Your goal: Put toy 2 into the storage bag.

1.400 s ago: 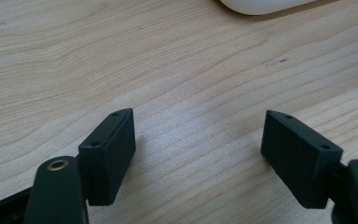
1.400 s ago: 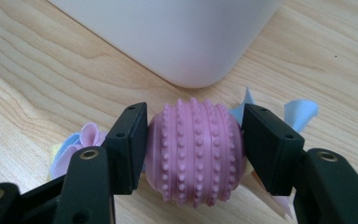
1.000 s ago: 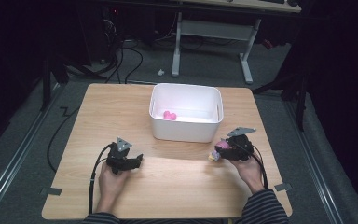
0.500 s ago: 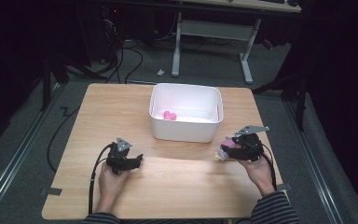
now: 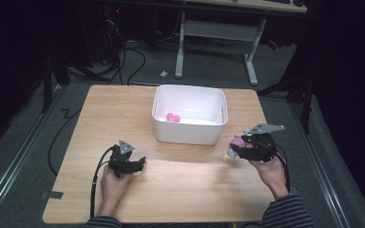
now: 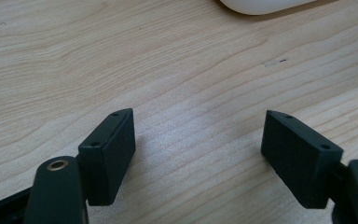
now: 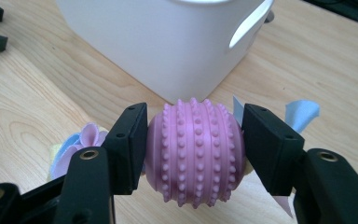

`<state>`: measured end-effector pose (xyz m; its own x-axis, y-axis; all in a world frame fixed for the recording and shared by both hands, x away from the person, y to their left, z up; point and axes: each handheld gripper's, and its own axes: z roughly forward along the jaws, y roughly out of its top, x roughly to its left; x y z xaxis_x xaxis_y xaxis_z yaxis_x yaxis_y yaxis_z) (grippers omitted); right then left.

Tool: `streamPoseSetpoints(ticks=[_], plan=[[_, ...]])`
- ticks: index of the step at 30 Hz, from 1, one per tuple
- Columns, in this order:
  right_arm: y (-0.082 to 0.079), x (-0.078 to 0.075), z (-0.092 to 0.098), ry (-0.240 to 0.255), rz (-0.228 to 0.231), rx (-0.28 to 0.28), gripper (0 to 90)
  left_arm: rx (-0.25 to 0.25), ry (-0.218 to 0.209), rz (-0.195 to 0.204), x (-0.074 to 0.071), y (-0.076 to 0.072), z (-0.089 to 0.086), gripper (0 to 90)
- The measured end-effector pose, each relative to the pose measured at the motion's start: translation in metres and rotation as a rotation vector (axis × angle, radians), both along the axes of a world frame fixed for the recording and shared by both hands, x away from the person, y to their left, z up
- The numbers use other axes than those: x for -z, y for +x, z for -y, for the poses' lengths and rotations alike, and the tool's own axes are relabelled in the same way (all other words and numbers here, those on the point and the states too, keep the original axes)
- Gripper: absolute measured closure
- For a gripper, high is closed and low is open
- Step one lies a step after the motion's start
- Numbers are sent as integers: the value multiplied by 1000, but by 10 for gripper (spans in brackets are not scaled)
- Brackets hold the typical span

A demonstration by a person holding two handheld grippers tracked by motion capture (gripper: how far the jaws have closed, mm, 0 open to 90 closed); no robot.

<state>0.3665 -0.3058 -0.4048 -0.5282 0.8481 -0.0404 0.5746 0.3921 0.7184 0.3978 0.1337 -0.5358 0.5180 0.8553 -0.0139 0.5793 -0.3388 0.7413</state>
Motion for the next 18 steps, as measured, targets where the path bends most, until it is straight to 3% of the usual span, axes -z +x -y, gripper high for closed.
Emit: streamPoseSetpoints(ticks=[13, 18], plan=[[6, -28, 6, 61, 37, -11, 428, 0, 0, 0, 0, 0, 0, 264], [11, -41, 0, 46, 44, -32, 428, 0, 0, 0, 0, 0, 0, 264]])
